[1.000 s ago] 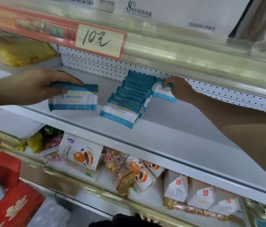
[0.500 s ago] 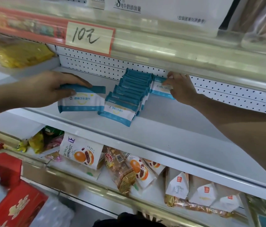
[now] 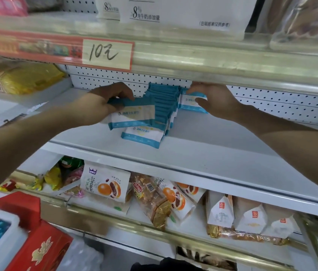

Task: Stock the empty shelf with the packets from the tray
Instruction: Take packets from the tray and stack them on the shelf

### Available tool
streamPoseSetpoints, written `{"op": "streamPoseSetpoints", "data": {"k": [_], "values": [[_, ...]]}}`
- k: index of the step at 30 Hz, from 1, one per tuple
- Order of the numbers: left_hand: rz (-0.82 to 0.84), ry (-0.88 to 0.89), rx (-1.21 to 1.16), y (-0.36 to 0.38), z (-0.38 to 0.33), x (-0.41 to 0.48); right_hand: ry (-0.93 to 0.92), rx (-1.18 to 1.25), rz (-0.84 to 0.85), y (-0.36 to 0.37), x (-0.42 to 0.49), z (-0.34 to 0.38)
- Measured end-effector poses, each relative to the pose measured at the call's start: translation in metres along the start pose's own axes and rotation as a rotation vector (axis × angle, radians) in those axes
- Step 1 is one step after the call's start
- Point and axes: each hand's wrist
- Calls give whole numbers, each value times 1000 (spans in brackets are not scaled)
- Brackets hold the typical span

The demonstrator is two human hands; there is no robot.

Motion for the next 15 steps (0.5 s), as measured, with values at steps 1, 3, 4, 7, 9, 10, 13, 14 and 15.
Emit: {"op": "streamPoseSetpoints", "data": {"k": [1, 3, 4, 7, 9, 10, 13, 14, 15], "values": [[7, 10, -1, 4, -3, 7, -24, 19, -4, -4, -2, 6], [39, 0, 20, 13, -9, 21, -54, 43, 6, -12, -6, 16], [54, -6, 45, 17, -13, 28, -60, 47, 14, -15, -9, 18], [86, 42, 65, 31, -31, 43, -68, 54, 14, -25, -20, 23], [105, 78, 52, 42, -43, 50, -75, 64, -10, -32, -28, 25], [114, 99, 55, 47, -48, 53, -85, 74, -25, -36, -32, 26], [140, 159, 85, 63, -60, 64, -103, 128, -51, -44, -44, 27], [141, 174, 80, 68, -63, 68, -108, 151, -54, -46, -47, 27], [140, 187, 69, 73, -67, 72, -116, 173, -49, -48, -50, 26]]}}
Point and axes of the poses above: each hand's wrist, its own x-axis towards the middle knuckle, its own y-axis out of the palm, z = x × y, and after that the axes turned 4 degrees about -y, right-handed
